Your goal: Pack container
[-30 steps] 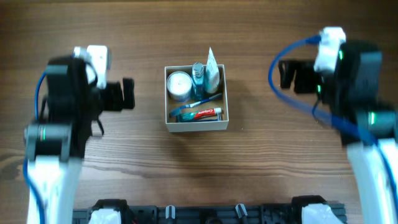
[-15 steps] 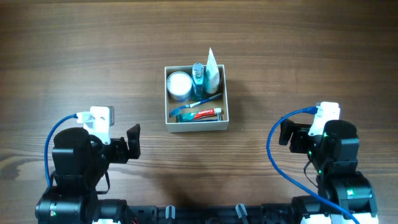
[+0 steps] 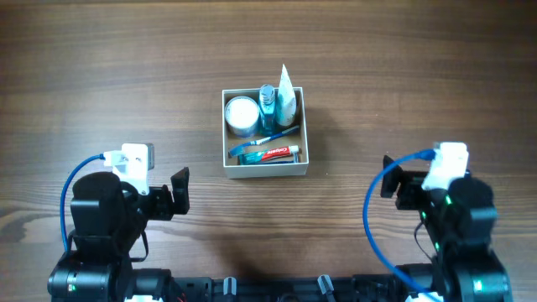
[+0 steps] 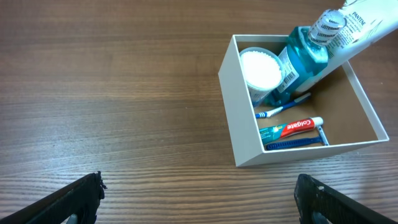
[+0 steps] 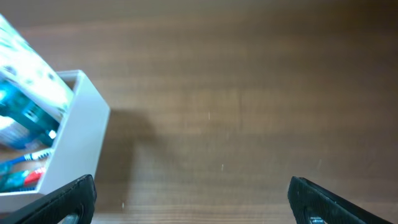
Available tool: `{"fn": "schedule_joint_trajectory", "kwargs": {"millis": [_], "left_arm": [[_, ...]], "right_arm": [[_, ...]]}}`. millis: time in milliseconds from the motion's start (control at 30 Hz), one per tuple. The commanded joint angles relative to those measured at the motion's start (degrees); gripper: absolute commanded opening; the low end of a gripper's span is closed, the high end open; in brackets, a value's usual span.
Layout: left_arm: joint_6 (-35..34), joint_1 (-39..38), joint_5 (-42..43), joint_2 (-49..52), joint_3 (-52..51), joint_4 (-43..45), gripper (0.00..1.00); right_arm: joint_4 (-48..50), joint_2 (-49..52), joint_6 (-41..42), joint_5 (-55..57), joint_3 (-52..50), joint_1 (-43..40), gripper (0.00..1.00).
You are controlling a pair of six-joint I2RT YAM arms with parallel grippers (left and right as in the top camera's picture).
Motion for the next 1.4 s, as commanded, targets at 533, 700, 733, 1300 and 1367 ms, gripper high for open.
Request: {"fn": "schedule_joint_trajectory", "kwargs": {"millis": [533,700,733,1300,1367], "left_arm": [[-0.6,0.0,1.1,-0.2,-0.3,0.1,1.0],[-0.6,0.0,1.1,-0.2,-0.3,0.1,1.0],[-0.6,0.0,1.1,-0.2,-0.3,0.1,1.0],[-0.6,-0.3,1.7,-3.3,-0.8,-1.7,1.0],[-0.6,-0.8,2.0,-7.3,-3.0,-1.6,1.0]], "right_arm": [[39.4,-24.5,-11.5,-2.0,-35.4,0.4,1.0],[39.5,-24.1,-11.5,-1.9,-35.4,0.4,1.0],[39.5,-24.0,-11.5,-2.0,-35.4,0.4,1.0],[39.5,-23.9,-11.5,-1.9,-35.4,0.4,1.0],[39.5,-23.9,-11.5,-2.0,-35.4,0.4,1.0]]}}
